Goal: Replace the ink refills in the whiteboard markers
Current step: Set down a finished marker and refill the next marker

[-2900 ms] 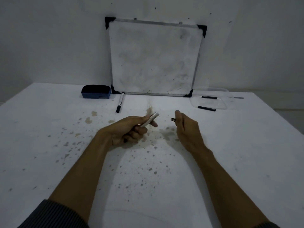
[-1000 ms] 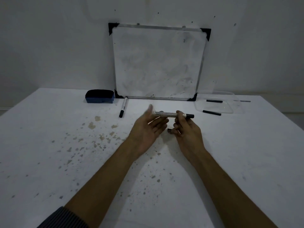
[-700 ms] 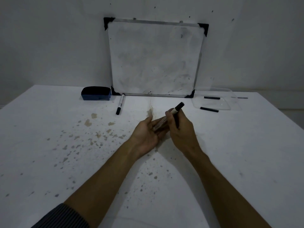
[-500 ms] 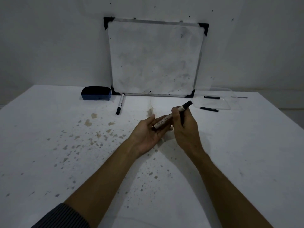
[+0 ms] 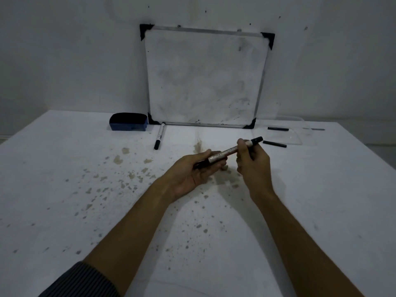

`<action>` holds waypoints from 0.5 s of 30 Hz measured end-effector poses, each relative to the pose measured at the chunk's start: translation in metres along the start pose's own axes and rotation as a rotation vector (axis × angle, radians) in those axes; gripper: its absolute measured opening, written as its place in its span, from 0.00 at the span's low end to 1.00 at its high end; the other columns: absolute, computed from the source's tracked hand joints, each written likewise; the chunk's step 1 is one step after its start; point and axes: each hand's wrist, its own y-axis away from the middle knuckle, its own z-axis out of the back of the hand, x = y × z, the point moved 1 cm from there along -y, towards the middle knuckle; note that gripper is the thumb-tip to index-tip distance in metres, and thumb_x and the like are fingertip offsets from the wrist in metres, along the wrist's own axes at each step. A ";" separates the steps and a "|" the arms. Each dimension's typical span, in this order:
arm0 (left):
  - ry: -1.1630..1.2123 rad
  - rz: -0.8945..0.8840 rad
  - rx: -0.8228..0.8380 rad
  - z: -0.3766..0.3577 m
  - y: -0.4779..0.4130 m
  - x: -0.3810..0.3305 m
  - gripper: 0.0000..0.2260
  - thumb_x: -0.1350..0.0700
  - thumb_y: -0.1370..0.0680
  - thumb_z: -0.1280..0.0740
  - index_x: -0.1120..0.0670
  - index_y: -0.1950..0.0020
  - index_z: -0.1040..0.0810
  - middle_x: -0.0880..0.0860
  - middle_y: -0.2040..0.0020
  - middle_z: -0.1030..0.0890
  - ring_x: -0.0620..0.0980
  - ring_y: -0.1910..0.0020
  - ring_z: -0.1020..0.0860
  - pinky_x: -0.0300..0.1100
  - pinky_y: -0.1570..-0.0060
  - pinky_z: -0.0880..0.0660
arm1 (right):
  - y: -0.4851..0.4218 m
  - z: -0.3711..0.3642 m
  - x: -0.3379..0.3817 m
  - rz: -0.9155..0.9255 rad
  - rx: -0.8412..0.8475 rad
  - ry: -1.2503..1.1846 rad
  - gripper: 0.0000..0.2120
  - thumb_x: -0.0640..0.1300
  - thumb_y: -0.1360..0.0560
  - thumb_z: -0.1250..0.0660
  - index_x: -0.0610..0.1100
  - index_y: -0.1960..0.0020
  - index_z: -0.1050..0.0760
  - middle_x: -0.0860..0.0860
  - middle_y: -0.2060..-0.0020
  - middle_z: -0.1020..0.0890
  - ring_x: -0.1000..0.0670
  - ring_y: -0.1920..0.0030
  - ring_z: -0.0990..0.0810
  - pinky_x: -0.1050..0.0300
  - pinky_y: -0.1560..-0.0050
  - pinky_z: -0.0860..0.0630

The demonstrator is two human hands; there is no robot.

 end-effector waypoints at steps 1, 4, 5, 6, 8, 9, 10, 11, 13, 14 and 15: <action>-0.045 -0.016 0.010 0.002 0.000 -0.002 0.15 0.60 0.16 0.36 0.68 0.33 0.21 0.67 0.36 0.18 0.55 0.43 0.14 0.42 0.41 0.18 | -0.002 0.003 0.000 -0.044 -0.012 -0.060 0.11 0.52 0.19 0.33 0.46 0.54 0.25 0.51 0.68 0.26 0.54 0.70 0.31 0.58 0.69 0.33; -0.204 -0.053 -0.012 0.008 0.000 -0.007 0.12 0.63 0.16 0.35 0.67 0.36 0.19 0.65 0.39 0.15 0.51 0.49 0.13 0.39 0.45 0.17 | -0.007 0.011 0.002 -0.147 -0.044 -0.110 0.10 0.51 0.21 0.30 0.44 0.52 0.22 0.52 0.66 0.19 0.52 0.67 0.25 0.59 0.70 0.29; -0.274 -0.074 -0.034 0.010 0.000 -0.009 0.11 0.62 0.17 0.34 0.66 0.37 0.18 0.63 0.41 0.14 0.49 0.53 0.13 0.38 0.49 0.16 | -0.010 0.015 0.003 -0.172 -0.028 -0.100 0.10 0.51 0.21 0.29 0.43 0.51 0.21 0.51 0.66 0.17 0.51 0.67 0.23 0.59 0.69 0.28; -0.350 -0.104 -0.055 0.011 0.001 -0.010 0.11 0.62 0.17 0.33 0.64 0.38 0.17 0.62 0.43 0.13 0.48 0.56 0.14 0.38 0.52 0.15 | -0.012 0.020 0.005 -0.196 0.001 -0.089 0.11 0.50 0.22 0.28 0.42 0.50 0.20 0.49 0.64 0.16 0.50 0.66 0.21 0.59 0.68 0.27; -0.497 -0.184 -0.115 0.014 0.002 -0.014 0.10 0.58 0.17 0.32 0.61 0.39 0.16 0.59 0.45 0.12 0.47 0.60 0.16 0.39 0.56 0.16 | -0.015 0.030 0.007 -0.230 0.069 -0.073 0.13 0.48 0.24 0.26 0.38 0.48 0.18 0.44 0.60 0.13 0.48 0.65 0.18 0.58 0.65 0.24; -0.565 -0.225 -0.160 0.017 0.002 -0.015 0.10 0.57 0.17 0.31 0.59 0.41 0.15 0.58 0.47 0.12 0.48 0.61 0.17 0.40 0.58 0.17 | -0.016 0.036 0.008 -0.242 0.101 -0.072 0.13 0.47 0.24 0.26 0.37 0.47 0.18 0.42 0.58 0.13 0.48 0.63 0.17 0.58 0.63 0.23; -0.629 -0.264 -0.209 0.019 0.002 -0.017 0.10 0.55 0.17 0.31 0.58 0.42 0.14 0.58 0.48 0.12 0.48 0.62 0.18 0.41 0.61 0.18 | -0.017 0.041 0.008 -0.254 0.132 -0.072 0.14 0.47 0.24 0.26 0.36 0.47 0.18 0.41 0.56 0.12 0.47 0.62 0.16 0.57 0.61 0.22; -0.684 -0.297 -0.255 0.021 0.002 -0.017 0.11 0.53 0.17 0.32 0.57 0.43 0.13 0.58 0.50 0.12 0.49 0.62 0.19 0.41 0.62 0.19 | -0.017 0.045 0.007 -0.267 0.157 -0.061 0.14 0.46 0.25 0.25 0.35 0.47 0.18 0.40 0.54 0.12 0.47 0.60 0.15 0.57 0.59 0.21; -0.727 -0.344 -0.309 0.023 0.000 -0.016 0.11 0.53 0.16 0.33 0.55 0.45 0.13 0.58 0.51 0.12 0.50 0.62 0.20 0.42 0.62 0.20 | -0.016 0.051 0.003 -0.266 0.165 0.028 0.14 0.46 0.26 0.24 0.36 0.48 0.19 0.43 0.55 0.12 0.48 0.59 0.14 0.55 0.56 0.20; -0.723 -0.359 -0.316 0.022 0.000 -0.014 0.10 0.54 0.16 0.34 0.53 0.44 0.13 0.56 0.52 0.13 0.50 0.61 0.20 0.42 0.61 0.20 | -0.016 0.052 0.000 -0.230 0.148 0.139 0.13 0.47 0.27 0.22 0.39 0.49 0.18 0.46 0.57 0.11 0.50 0.60 0.14 0.55 0.56 0.20; -0.728 -0.371 -0.313 0.021 -0.001 -0.013 0.09 0.55 0.15 0.35 0.51 0.44 0.14 0.53 0.52 0.13 0.49 0.60 0.20 0.42 0.60 0.20 | -0.016 0.054 -0.004 -0.170 0.124 0.288 0.13 0.49 0.28 0.21 0.43 0.49 0.17 0.49 0.59 0.11 0.53 0.61 0.14 0.58 0.56 0.20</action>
